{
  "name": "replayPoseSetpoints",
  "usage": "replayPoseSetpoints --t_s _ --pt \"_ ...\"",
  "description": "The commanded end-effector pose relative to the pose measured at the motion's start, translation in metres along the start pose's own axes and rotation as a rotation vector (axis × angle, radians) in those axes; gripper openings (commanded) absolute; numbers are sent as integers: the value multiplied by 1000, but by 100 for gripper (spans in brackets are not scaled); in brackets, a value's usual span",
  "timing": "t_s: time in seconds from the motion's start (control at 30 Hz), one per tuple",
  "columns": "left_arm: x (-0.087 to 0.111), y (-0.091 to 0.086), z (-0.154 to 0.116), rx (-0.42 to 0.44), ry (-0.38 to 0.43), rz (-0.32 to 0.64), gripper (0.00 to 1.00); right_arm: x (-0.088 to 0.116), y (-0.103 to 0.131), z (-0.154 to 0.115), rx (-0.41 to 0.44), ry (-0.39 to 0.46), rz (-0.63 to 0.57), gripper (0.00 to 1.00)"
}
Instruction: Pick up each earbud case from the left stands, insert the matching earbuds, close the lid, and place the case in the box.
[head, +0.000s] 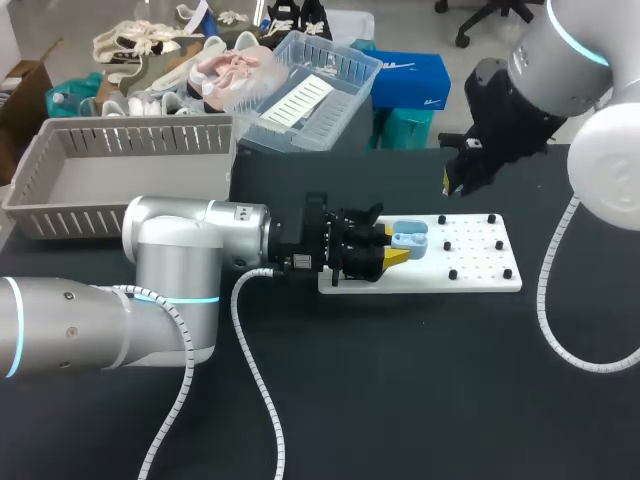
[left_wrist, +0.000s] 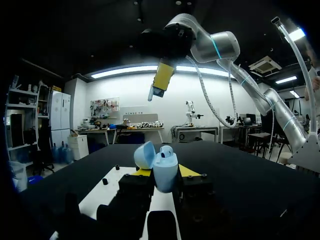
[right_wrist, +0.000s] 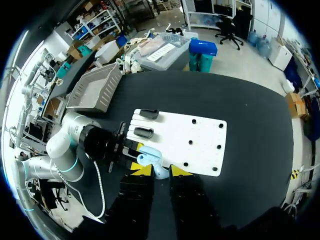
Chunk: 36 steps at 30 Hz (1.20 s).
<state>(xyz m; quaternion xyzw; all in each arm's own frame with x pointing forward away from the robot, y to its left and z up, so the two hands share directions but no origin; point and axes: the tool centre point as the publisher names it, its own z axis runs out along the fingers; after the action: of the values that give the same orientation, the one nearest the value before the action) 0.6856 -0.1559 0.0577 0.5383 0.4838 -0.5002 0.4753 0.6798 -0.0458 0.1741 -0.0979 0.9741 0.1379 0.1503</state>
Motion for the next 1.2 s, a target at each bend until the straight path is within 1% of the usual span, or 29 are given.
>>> replayPoseSetpoints --t_s 0.03,0.1,0.2,0.43,0.57,0.9,1.2 --pt "1 1 0 2 0 0 0 -2 8 -9 -10 84 -46 0" --pt "1 1 0 2 0 0 0 0 12 -7 -23 121 -77 0" --pt "1 1 0 2 0 0 0 1 18 -4 -19 151 -105 0" --pt "1 1 0 2 0 0 0 3 35 10 -12 206 -163 0" --pt "1 1 0 2 0 0 0 6 43 17 7 231 -183 0" --pt "1 1 0 2 0 0 0 11 41 33 55 259 -183 0" --pt "1 1 0 2 0 0 0 14 40 45 63 272 -183 0"
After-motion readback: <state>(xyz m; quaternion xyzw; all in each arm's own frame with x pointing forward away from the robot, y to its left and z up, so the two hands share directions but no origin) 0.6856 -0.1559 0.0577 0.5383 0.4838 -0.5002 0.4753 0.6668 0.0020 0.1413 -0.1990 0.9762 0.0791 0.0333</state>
